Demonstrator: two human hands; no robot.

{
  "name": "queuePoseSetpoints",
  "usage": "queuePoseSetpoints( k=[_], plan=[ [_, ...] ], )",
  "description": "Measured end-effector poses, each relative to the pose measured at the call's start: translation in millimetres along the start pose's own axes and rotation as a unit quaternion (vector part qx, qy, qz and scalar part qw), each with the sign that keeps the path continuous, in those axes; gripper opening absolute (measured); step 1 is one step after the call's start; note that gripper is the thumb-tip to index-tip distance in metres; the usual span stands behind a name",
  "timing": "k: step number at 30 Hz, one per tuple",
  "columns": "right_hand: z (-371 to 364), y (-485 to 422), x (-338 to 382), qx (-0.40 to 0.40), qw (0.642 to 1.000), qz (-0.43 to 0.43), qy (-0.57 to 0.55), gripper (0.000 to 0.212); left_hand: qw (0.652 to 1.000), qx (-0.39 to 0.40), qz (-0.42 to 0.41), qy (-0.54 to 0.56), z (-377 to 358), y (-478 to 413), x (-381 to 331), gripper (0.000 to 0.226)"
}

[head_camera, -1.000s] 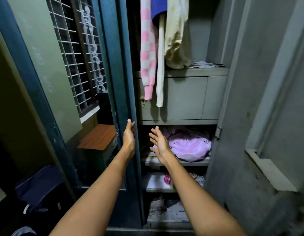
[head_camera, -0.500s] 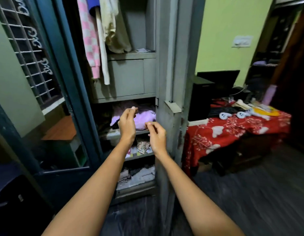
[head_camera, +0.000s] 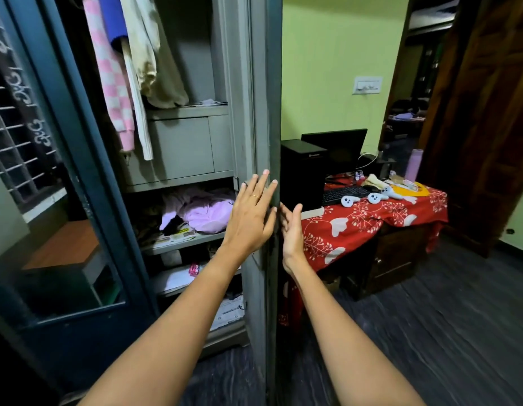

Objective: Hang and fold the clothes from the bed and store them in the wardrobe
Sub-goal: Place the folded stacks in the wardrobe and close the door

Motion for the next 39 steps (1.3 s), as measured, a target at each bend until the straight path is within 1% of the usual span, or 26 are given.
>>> queuePoseSetpoints(
  k=[2, 4, 8, 10, 13, 16, 17, 19, 21, 23, 28, 30, 33, 35, 39],
  plan=[
    [-3, 2, 3, -0.009, 1.0, 0.006, -0.017, 0.054, 0.999, -0.004, -0.026, -0.035, 2, 2, 0, 0.055],
    [-12, 5, 3, 0.001, 1.0, 0.003, -0.03, 0.049, 0.997, -0.022, -0.041, -0.059, 9, 6, 6, 0.055],
    [-45, 6, -4, 0.043, 0.999, 0.012, 0.004, 0.05, 0.992, -0.061, -0.029, -0.111, 30, 15, 28, 0.058],
    [-68, 3, -8, 0.062, 0.998, 0.01, 0.008, 0.047, 0.987, -0.067, -0.009, -0.146, 43, 21, 47, 0.059],
    [-108, -3, -11, 0.102, 0.994, 0.035, 0.023, 0.04, 0.974, -0.065, 0.043, -0.212, 63, 32, 82, 0.064],
    [-132, -16, -20, 0.088, 0.988, 0.076, 0.101, 0.022, 0.957, -0.066, 0.09, -0.269, 85, 43, 113, 0.064],
    [-142, -22, -23, 0.089, 0.981, 0.091, 0.147, 0.021, 0.95, -0.069, 0.105, -0.285, 92, 46, 124, 0.064],
    [-165, -32, -32, 0.115, 0.955, 0.111, 0.249, 0.033, 0.941, -0.081, 0.133, -0.299, 105, 51, 145, 0.066],
    [-188, -41, -42, 0.152, 0.924, 0.126, 0.329, 0.047, 0.935, -0.089, 0.163, -0.301, 113, 55, 167, 0.073],
    [-213, -50, -52, 0.174, 0.897, 0.152, 0.377, 0.055, 0.928, -0.086, 0.195, -0.305, 117, 57, 193, 0.078],
    [-269, -71, -73, 0.19, 0.846, 0.209, 0.452, 0.063, 0.918, -0.06, 0.245, -0.305, 124, 60, 261, 0.086],
    [-293, -79, -81, 0.184, 0.835, 0.229, 0.465, 0.064, 0.917, -0.059, 0.257, -0.299, 130, 59, 288, 0.086],
    [-322, -92, -87, 0.154, 0.827, 0.263, 0.472, 0.063, 0.922, -0.062, 0.263, -0.278, 133, 53, 323, 0.08],
    [-339, -105, -94, 0.138, 0.823, 0.273, 0.478, 0.063, 0.925, -0.054, 0.268, -0.264, 133, 48, 348, 0.077],
    [-370, -129, -110, 0.134, 0.821, 0.28, 0.479, 0.064, 0.932, -0.028, 0.273, -0.238, 126, 39, 396, 0.077]
  ],
)
Point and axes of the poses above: each hand's wrist, its own y-axis away from the middle knuckle, its own z-axis out of the back of the hand, x = y × z, the point moved 8 cm from there along -y, towards the middle knuckle, and after that the axes turned 10 degrees about y, right-handed, at the moved point
